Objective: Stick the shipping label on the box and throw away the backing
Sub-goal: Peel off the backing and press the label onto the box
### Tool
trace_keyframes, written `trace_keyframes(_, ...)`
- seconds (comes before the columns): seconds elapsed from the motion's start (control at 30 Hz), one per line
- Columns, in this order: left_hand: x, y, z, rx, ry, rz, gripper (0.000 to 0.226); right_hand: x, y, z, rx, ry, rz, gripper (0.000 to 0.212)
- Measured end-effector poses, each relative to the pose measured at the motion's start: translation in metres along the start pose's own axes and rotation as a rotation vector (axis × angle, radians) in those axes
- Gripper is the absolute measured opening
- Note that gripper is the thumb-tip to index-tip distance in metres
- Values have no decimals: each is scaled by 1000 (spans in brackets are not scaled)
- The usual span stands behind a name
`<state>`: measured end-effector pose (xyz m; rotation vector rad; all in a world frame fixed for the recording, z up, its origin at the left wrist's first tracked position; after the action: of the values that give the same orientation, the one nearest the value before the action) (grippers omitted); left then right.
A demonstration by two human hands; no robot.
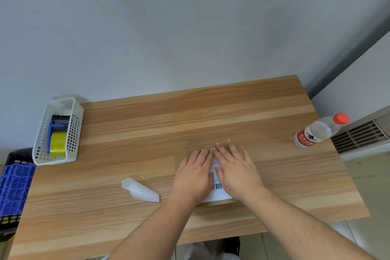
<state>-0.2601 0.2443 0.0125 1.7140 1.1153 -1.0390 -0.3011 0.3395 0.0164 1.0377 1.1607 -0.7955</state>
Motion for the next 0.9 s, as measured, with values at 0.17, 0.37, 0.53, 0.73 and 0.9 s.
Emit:
trace_keyframes(0.17, -2, 5, 13, -88, -35, -34, 64, 4, 0, -11, 44, 25, -11, 62)
trace_keyframes(0.37, -5, 21, 29, -187, -10, -48, 64, 6, 6, -26, 112, 17, -8, 66)
trace_keyframes(0.53, 2, 24, 8, -73, 72, -28, 60, 6, 21, -12, -74, -55, 15, 61)
trace_keyframes(0.73, 23, 43, -21, 70, 24, -50, 57, 11, 47, -11, -206, -39, 27, 53)
trace_keyframes(0.9, 21, 50, -24, 67, 5, -62, 56, 14, 54, -12, -248, -31, 44, 54)
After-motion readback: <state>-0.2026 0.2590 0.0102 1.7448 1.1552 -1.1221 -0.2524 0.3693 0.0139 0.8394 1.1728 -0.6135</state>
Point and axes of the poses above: each hand's wrist, its own y-axis away from the middle knuckle, its own x-axis out of the palm, z = x × y, the point moved 10 cm from there along -y, towards the middle knuckle, and after that the axes turned 15 degrees about x, right-handed, at the moved point
